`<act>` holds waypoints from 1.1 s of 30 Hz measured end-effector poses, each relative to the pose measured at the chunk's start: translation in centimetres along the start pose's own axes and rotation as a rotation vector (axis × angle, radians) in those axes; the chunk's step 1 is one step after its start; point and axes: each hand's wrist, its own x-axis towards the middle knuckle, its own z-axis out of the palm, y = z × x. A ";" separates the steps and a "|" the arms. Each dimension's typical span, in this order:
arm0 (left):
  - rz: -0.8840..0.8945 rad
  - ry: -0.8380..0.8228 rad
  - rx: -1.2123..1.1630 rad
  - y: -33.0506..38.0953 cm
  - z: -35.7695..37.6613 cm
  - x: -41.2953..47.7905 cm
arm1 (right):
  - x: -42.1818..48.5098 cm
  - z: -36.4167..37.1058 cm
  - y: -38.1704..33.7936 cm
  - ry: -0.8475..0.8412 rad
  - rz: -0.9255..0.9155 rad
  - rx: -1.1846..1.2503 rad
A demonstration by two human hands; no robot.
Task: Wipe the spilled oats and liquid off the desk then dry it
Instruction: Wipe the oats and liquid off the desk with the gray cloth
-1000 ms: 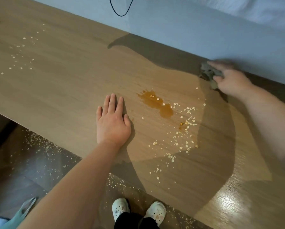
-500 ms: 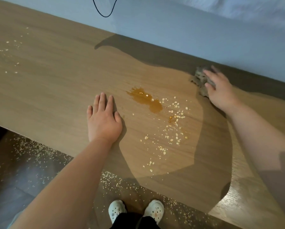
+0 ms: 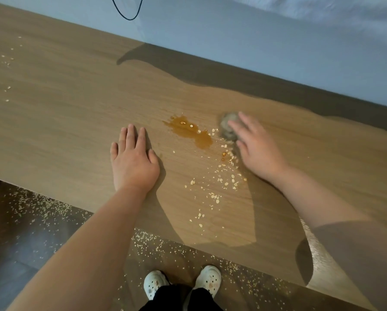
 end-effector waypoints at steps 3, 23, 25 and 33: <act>-0.004 0.003 0.000 0.0 0.0 0.0 | 0.0 -0.8 0.4 -0.043 -0.085 0.013; -0.003 0.002 0.002 -0.1 0.0 0.1 | 2.5 -0.7 1.6 0.162 0.240 0.145; -0.004 -0.006 0.009 -0.1 0.0 0.1 | 1.2 0.4 -0.4 0.116 0.109 0.106; -0.010 -0.011 0.014 0.1 -0.2 0.0 | 1.3 -2.8 5.1 0.101 0.236 0.034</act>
